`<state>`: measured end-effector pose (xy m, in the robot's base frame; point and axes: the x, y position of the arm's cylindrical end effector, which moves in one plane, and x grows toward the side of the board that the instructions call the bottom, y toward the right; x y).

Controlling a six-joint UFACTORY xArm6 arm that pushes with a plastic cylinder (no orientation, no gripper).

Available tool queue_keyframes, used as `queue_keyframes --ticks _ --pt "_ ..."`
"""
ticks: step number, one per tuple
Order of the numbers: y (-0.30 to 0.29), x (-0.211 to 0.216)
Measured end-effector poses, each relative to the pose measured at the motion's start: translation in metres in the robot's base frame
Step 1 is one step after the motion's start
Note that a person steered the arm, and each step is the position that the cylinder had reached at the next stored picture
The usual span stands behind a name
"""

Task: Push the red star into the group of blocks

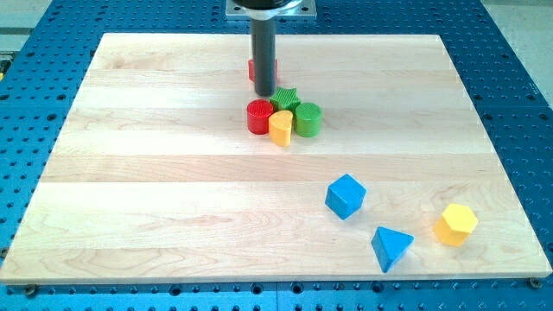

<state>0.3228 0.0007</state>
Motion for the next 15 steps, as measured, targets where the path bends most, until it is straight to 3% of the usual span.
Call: queue_keyframes --ticks 1,2,3,5,6,8,10,11,12,14,15 --pt "0.043 -0.028" --pt "0.01 -0.05" --pt "-0.079 -0.027" --pt "-0.134 -0.013" --pt "-0.107 0.057" --pt "-0.158 0.105" --pt "-0.105 0.131" --pt "-0.127 0.138" --pt "-0.158 0.12" --pt "-0.102 0.115" --pt "-0.103 0.115"
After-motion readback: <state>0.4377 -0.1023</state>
